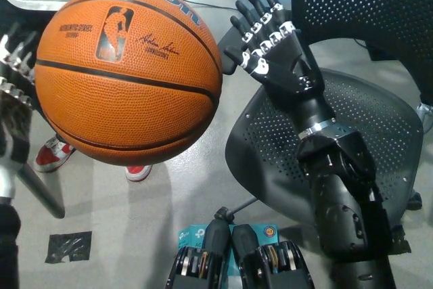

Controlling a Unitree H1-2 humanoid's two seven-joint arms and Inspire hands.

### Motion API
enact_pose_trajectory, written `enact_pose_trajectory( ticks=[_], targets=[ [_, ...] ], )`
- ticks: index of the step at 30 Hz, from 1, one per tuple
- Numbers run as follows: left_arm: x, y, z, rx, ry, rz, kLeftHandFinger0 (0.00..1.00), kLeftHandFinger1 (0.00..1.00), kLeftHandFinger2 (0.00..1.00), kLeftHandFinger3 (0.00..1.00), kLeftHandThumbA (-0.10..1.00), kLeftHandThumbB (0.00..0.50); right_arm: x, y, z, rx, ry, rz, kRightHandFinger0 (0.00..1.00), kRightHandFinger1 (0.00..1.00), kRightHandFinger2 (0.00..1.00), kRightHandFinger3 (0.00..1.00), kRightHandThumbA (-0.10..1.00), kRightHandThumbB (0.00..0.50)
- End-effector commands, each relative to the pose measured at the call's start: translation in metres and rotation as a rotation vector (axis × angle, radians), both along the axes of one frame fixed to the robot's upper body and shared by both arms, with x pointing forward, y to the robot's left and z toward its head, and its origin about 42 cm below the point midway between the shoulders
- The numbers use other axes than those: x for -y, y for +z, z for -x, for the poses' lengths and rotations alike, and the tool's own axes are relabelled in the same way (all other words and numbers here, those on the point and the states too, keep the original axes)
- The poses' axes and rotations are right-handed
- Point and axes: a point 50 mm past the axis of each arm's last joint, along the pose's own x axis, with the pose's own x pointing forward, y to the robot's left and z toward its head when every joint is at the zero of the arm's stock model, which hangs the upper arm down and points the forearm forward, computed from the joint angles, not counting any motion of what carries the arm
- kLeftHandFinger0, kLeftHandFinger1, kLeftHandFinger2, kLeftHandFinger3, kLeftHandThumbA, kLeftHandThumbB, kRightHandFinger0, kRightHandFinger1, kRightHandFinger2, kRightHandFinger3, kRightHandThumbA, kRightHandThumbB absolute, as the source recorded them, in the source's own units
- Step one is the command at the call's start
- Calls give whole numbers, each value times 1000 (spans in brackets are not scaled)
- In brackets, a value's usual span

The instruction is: The robot grabs the basketball from a person using both hands and then drops it on the black chair in the front

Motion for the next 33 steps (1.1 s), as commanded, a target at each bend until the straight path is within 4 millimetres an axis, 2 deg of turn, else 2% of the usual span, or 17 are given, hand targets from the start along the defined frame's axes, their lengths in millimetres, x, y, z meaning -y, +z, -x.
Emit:
enact_pose_trajectory(
  ticks=[1, 8, 11, 13, 16, 21, 25, 30, 33],
  targets=[
    [5, 11, -5, 45, 26, -39, 1000, 1000, 1000, 1000, 1000, 250, -13, 27, -3, 63, 100, -92, 1000, 1000, 1000, 1000, 1000, 441],
    [9, 6, -4, 30, -2, -13, 1000, 1000, 1000, 1000, 1000, 253, -13, 24, -2, 57, 52, -36, 1000, 1000, 1000, 1000, 1000, 455],
    [12, 6, -2, 33, -13, -6, 1000, 1000, 1000, 1000, 1000, 278, -17, 16, -2, 70, 46, 6, 1000, 1000, 1000, 1000, 1000, 420],
    [14, 6, -2, 31, -13, -11, 1000, 1000, 1000, 1000, 1000, 284, -19, 10, -4, 64, 45, 21, 1000, 1000, 1000, 1000, 1000, 441],
    [17, 6, -2, 33, -23, -3, 1000, 1000, 1000, 1000, 1000, 274, -21, 3, -4, 60, 64, 20, 1000, 1000, 1000, 1000, 1000, 442],
    [19, 9, -3, 35, -31, 3, 1000, 1000, 1000, 1000, 1000, 262, -32, -6, -2, 17, 156, -50, 1000, 1000, 1000, 1000, 1000, 438],
    [19, 10, -4, 30, -55, -7, 1000, 1000, 1000, 1000, 1000, 263, -45, -14, 1, -62, 306, -173, 1000, 1000, 1000, 1000, 1000, 480],
    [23, 8, -4, 44, -51, 4, 1000, 1000, 1000, 1000, 1000, 235, -63, -30, 6, -112, 408, -248, 1000, 1000, 1000, 1000, 1000, 455],
    [23, 8, -5, 50, -25, 1, 1000, 1000, 1000, 1000, 1000, 271, -74, -35, 10, -103, 441, -251, 1000, 1000, 1000, 1000, 1000, 450]
  ],
)
